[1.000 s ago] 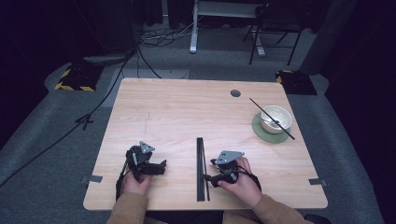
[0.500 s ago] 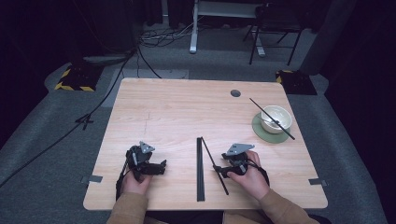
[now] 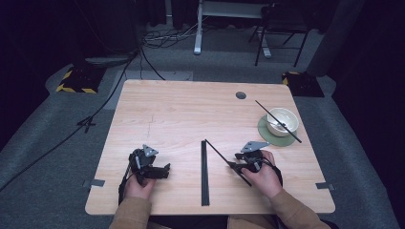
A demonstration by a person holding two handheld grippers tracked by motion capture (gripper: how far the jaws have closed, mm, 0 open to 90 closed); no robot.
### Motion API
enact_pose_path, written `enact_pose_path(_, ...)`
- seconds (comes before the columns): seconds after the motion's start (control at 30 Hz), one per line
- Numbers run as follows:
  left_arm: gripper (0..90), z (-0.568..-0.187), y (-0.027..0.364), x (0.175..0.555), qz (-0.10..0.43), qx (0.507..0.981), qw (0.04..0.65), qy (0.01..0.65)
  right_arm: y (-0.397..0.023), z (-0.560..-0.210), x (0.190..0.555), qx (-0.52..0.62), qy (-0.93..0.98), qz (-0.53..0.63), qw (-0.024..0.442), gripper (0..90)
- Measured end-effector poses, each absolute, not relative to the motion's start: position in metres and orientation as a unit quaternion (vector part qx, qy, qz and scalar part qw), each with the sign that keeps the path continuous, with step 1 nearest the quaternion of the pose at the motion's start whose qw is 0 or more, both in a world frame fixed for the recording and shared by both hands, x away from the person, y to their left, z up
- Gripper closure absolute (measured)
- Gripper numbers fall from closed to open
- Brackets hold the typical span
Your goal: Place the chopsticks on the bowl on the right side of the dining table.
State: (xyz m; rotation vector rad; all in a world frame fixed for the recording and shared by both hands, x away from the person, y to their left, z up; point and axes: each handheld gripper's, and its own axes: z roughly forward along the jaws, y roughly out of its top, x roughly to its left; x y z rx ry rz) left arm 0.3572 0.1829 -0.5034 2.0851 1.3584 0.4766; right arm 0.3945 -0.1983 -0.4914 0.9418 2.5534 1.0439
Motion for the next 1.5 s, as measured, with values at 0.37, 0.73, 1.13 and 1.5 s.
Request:
enact_pose_path(0.37, 0.6, -0.503, 0.182, 0.356, 0.179, 0.784, 0.298, 0.514, -0.205, -0.488, 0.409, 0.316, 0.876, 0.348, 0.109, 73.1)
enact_pose_path(0.73, 0.4, -0.503, 0.182, 0.356, 0.179, 0.785, 0.298, 0.513, -0.218, -0.489, 0.415, 0.329, 0.871, 0.35, 0.103, 85.3)
enact_pose_path(1.13, 0.4, -0.503, 0.182, 0.356, 0.177, 0.784, 0.3, 0.513, -0.221, -0.485, 0.414, 0.318, 0.873, 0.353, 0.111, 86.1)
enact_pose_path(1.5, 0.3, -0.503, 0.182, 0.356, 0.177, 0.785, 0.299, 0.513, -0.23, -0.469, 0.407, 0.312, 0.865, 0.375, 0.121, 86.2)
